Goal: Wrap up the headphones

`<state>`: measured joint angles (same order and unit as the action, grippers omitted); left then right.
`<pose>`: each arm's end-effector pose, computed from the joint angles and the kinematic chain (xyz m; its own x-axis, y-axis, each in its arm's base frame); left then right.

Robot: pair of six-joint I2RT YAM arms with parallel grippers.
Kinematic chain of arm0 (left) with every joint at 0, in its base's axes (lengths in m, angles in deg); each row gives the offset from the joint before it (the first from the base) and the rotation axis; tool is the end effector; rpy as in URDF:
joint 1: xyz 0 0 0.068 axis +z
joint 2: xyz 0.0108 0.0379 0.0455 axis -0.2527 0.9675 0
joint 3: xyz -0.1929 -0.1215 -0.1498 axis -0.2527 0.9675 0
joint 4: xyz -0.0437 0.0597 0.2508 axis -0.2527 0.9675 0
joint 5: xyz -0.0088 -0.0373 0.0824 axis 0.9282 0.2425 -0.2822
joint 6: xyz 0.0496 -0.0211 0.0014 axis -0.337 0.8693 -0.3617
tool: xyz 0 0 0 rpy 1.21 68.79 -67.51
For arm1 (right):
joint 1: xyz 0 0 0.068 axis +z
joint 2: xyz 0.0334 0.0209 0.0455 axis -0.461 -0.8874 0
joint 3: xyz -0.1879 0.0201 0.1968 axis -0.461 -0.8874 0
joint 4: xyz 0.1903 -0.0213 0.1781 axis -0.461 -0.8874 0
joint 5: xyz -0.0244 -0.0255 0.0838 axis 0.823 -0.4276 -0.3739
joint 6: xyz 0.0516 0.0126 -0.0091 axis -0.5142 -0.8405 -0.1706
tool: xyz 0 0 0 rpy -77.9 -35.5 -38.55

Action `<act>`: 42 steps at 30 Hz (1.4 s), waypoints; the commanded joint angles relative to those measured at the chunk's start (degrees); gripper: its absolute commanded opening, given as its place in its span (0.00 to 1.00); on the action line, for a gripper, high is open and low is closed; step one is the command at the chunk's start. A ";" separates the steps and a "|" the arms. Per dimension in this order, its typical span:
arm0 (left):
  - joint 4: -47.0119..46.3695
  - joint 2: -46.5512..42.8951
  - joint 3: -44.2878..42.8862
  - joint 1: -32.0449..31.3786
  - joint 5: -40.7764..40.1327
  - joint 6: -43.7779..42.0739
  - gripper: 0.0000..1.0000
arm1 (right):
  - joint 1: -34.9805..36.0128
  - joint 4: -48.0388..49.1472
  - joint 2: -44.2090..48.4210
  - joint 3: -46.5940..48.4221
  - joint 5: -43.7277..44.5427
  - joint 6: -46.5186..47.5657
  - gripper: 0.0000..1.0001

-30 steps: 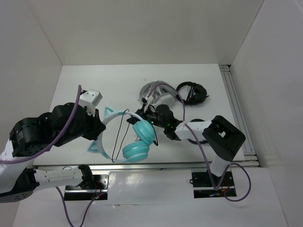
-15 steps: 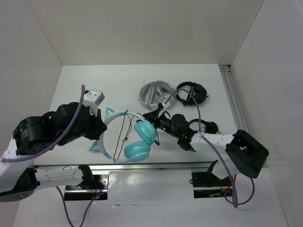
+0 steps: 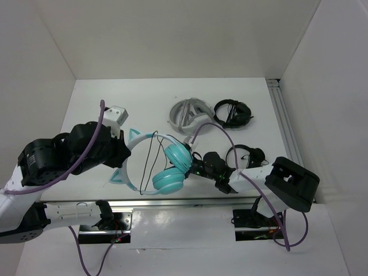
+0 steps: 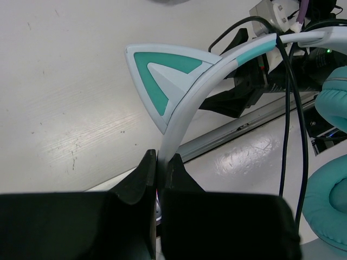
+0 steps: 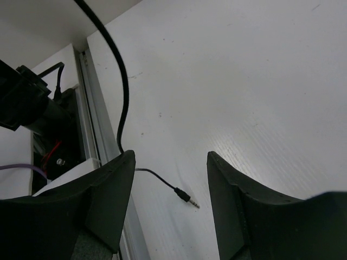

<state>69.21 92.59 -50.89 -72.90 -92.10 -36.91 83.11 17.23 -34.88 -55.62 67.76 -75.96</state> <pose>0.0710 -0.0870 0.4782 -0.6072 -0.0123 -0.7944 0.3116 0.9161 -0.2524 0.1480 0.2296 0.1855 -0.3270 0.0449 -0.9440 -0.8636 0.3914 0.3177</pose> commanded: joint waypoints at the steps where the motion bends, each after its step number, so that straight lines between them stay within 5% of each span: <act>1: -5.59 -0.54 -2.42 -0.19 -0.27 2.70 0.00 | 0.77 5.64 -0.39 1.40 -0.05 -0.13 0.63; 12: -6.21 -0.54 -2.42 -0.19 0.26 3.23 0.00 | -0.29 7.48 -4.88 4.57 -3.21 -0.13 0.63; 24: -6.74 -0.01 -3.04 -0.19 1.31 3.23 0.00 | 1.29 6.16 -15.94 10.01 8.83 2.34 0.63; 31: -7.79 -0.53 -3.57 -0.19 1.31 3.76 0.00 | 1.82 10.72 -26.41 12.75 5.32 1.02 0.39; 34: -7.79 -1.15 -3.57 -0.19 0.00 4.37 0.00 | 1.82 13.71 -28.44 12.75 4.34 -0.30 0.08; 42: -7.88 -2.29 -2.86 -0.19 -5.28 7.70 0.00 | 5.33 15.91 -21.33 6.96 9.17 0.75 0.00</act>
<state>68.01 92.41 -51.92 -72.90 -94.68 -33.61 86.80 26.56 -60.78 -46.51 73.90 -75.94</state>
